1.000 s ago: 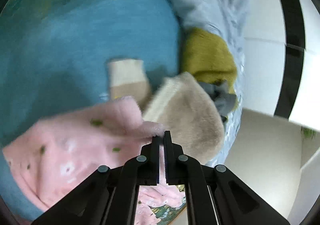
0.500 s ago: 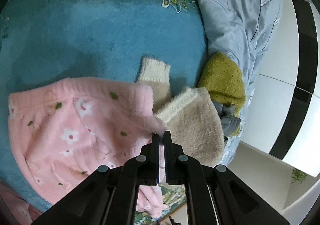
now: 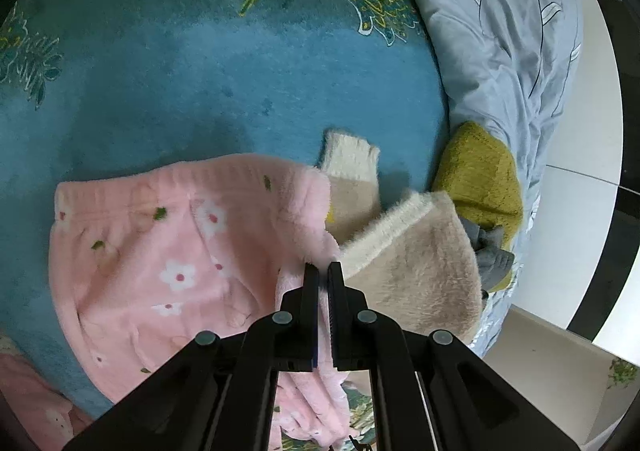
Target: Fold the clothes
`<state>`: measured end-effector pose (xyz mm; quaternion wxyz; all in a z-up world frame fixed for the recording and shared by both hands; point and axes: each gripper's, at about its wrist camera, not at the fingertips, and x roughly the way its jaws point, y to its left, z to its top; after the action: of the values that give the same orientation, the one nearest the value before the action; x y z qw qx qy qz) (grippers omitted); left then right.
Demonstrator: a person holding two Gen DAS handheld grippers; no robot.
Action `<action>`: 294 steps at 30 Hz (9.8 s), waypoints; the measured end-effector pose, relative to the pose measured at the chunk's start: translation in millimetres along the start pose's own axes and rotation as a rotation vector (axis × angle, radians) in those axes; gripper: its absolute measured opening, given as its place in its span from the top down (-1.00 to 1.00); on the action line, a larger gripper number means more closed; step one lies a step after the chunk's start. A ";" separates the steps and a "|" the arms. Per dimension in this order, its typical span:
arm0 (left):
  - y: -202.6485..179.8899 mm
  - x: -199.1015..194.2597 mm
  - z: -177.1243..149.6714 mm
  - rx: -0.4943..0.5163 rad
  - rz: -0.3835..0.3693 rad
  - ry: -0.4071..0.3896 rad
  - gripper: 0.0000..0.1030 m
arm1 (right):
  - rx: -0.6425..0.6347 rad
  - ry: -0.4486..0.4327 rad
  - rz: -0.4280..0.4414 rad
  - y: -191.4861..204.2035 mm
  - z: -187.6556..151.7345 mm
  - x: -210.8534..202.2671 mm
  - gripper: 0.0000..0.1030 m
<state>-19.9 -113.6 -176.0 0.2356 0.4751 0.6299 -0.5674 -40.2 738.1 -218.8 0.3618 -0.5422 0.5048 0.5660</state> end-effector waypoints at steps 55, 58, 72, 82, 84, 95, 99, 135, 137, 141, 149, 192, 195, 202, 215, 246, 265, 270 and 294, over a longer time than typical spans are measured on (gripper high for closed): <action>-105.3 171.4 -41.8 0.166 0.464 0.170 0.78 | -0.189 0.091 -0.012 -141.4 -48.3 -70.5 0.84; -109.7 160.9 -47.2 0.190 0.462 0.158 0.91 | -0.199 0.093 0.002 -134.9 -49.5 -73.0 0.84; 10.1 -71.3 -64.8 0.348 0.006 0.107 0.95 | -0.264 -0.030 0.326 -160.9 -64.2 -172.5 0.88; 129.3 -54.3 -62.9 0.124 0.097 0.081 0.96 | -0.194 0.139 0.014 -241.9 -96.7 -98.1 0.88; 118.7 -68.6 -66.5 0.183 0.057 0.063 0.96 | -0.227 0.095 0.053 -239.4 -95.4 -115.1 0.88; 163.3 -50.3 -55.8 0.179 0.188 0.084 0.96 | -0.164 0.098 -0.048 -283.3 -103.7 -102.6 0.88; 160.4 -41.6 -46.4 0.194 0.228 0.064 0.95 | -0.271 0.094 -0.105 -264.0 -111.3 -100.8 0.86; 146.8 -5.4 24.0 0.231 -0.098 0.077 0.85 | -0.872 0.142 -0.056 -35.0 -347.8 -122.1 -0.24; 148.6 -15.5 24.9 0.238 -0.144 0.059 0.86 | -0.879 0.150 -0.070 -33.2 -354.2 -117.8 -0.24; 161.1 -30.1 30.7 0.238 -0.192 0.027 0.87 | -0.870 0.161 -0.100 -36.9 -356.0 -112.8 -0.24; 226.9 -56.2 47.4 0.194 -0.064 0.063 0.84 | -0.859 0.180 -0.126 -34.2 -364.9 -101.4 -0.24; 327.9 -152.8 144.2 -0.012 0.080 -0.108 0.81 | -0.869 0.185 -0.007 -23.2 -397.5 -103.9 -0.24; 326.3 -155.9 138.0 -0.041 0.071 -0.119 0.75 | -0.817 0.172 0.012 -35.9 -385.9 -109.0 -0.24; 287.4 -174.9 126.1 -0.145 0.138 -0.159 0.29 | -0.665 0.065 0.074 -85.6 -332.4 -147.5 -0.24; 202.8 -161.9 -14.6 0.063 0.203 -0.170 0.15 | -0.249 -0.001 0.141 -248.8 -179.5 -148.6 -0.24; 105.9 -71.0 -306.6 0.568 0.383 0.145 0.12 | -0.401 0.258 0.403 -270.6 -140.3 -68.6 0.90; 128.4 -80.7 -315.7 0.612 0.485 0.140 0.11 | -0.353 0.215 0.310 -319.2 -117.2 1.5 0.12; 123.9 -87.3 -316.0 0.614 0.458 0.112 0.11 | -0.278 0.248 0.360 -323.3 -111.1 10.3 0.12; 142.5 -115.0 -303.0 0.524 0.401 0.048 0.11 | -0.391 0.178 0.358 -289.4 -73.2 -29.1 0.82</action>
<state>227.2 119.1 -75.5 0.1975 0.6472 0.3616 -0.6413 259.3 737.7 -235.1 0.0987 -0.5515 0.5037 0.6575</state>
